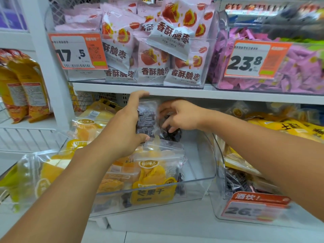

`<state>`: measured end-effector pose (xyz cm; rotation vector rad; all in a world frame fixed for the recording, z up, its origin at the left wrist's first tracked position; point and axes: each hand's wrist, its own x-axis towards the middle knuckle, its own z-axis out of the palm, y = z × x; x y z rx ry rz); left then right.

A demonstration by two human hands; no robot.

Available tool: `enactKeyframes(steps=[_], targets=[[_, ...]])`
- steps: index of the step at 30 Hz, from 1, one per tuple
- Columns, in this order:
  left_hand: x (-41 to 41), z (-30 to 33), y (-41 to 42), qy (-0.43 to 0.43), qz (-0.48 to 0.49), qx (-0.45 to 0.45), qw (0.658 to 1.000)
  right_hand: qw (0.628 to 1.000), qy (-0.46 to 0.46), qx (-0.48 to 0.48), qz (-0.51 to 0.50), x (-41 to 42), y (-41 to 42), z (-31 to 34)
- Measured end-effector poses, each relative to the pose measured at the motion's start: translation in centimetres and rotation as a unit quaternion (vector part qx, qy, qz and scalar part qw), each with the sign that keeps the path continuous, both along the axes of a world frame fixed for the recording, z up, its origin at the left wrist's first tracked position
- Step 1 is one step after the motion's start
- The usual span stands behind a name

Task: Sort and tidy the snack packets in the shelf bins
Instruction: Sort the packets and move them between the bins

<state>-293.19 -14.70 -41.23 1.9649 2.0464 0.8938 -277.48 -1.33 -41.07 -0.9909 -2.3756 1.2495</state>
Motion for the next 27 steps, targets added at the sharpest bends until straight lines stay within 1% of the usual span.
enactKeyframes(steps=[2, 3, 5, 7, 9, 10, 11, 12, 13, 14, 15, 17, 18, 20, 22, 24, 27], targets=[[0.1, -0.1, 0.1, -0.004, 0.004, 0.019, 1.0, 0.996, 0.06, -0.032, 0.062, 0.9, -1.9, 0.9], [0.0, 0.0, 0.1, -0.017, 0.006, 0.027, 0.999, 0.993, 0.088, -0.045, 0.065, 0.9, -2.6, 1.2], [-0.1, 0.0, 0.2, -0.033, 0.002, 0.015, 0.999, 0.991, 0.127, -0.04, 0.027, 0.5, -3.6, 1.3], [0.0, -0.2, 0.0, -0.023, -0.011, -0.013, 1.0, 0.991, 0.132, -0.001, -0.008, 0.2, -4.1, 1.0], [-0.1, -0.5, -0.1, -0.036, -0.033, -0.021, 0.999, 0.989, 0.139, 0.049, -0.032, 0.8, -4.2, 0.7], [-0.2, -0.6, -0.1, -0.049, -0.044, -0.025, 0.998, 0.983, 0.149, 0.092, -0.049, 1.6, -4.1, 0.7], [-0.5, -0.7, -0.2, -0.052, -0.054, -0.032, 0.997, 0.972, 0.151, 0.168, -0.071, 2.5, -4.1, 0.8], [-0.8, -0.8, -0.2, -0.042, -0.066, -0.04, 0.996, 0.952, 0.137, 0.258, -0.094, 3.5, -4.1, 0.9], [-1.0, -0.8, -0.2, -0.026, -0.074, -0.046, 0.996, 0.93, 0.109, 0.333, -0.114, 4.5, -4.1, 1.0], [-1.1, -0.8, -0.2, -0.018, -0.083, -0.044, 0.995, 0.912, 0.069, 0.383, -0.129, 5.4, -4.2, 0.9], [-1.1, -0.7, -0.2, -0.02, -0.098, -0.043, 0.994, 0.901, 0.017, 0.41, -0.139, 5.9, -4.1, 0.7], [-0.8, -0.4, -0.5, -0.028, -0.136, -0.062, 0.988, 0.891, -0.098, 0.416, -0.15, 5.9, -3.6, -0.2], [-0.6, -0.5, -0.4, -0.012, -0.15, -0.071, 0.986, 0.887, -0.151, 0.41, -0.149, 5.5, -3.1, -0.7], [-0.6, -0.9, 0.1, 0.048, -0.158, -0.077, 0.983, 0.863, -0.255, 0.418, -0.122, 4.0, -1.7, -1.5], [-0.7, -1.2, 0.4, 0.066, -0.154, -0.077, 0.983, 0.838, -0.344, 0.417, -0.079, 2.4, -0.4, -1.8], [-0.9, -1.2, 0.4, 0.052, -0.142, -0.088, 0.985, 0.825, -0.388, 0.408, -0.037, 1.3, 0.8, -1.9], [-0.9, -1.3, 0.4, 0.059, -0.13, -0.104, 0.984, 0.799, -0.437, 0.412, 0.0, 0.0, 2.4, -1.6]])
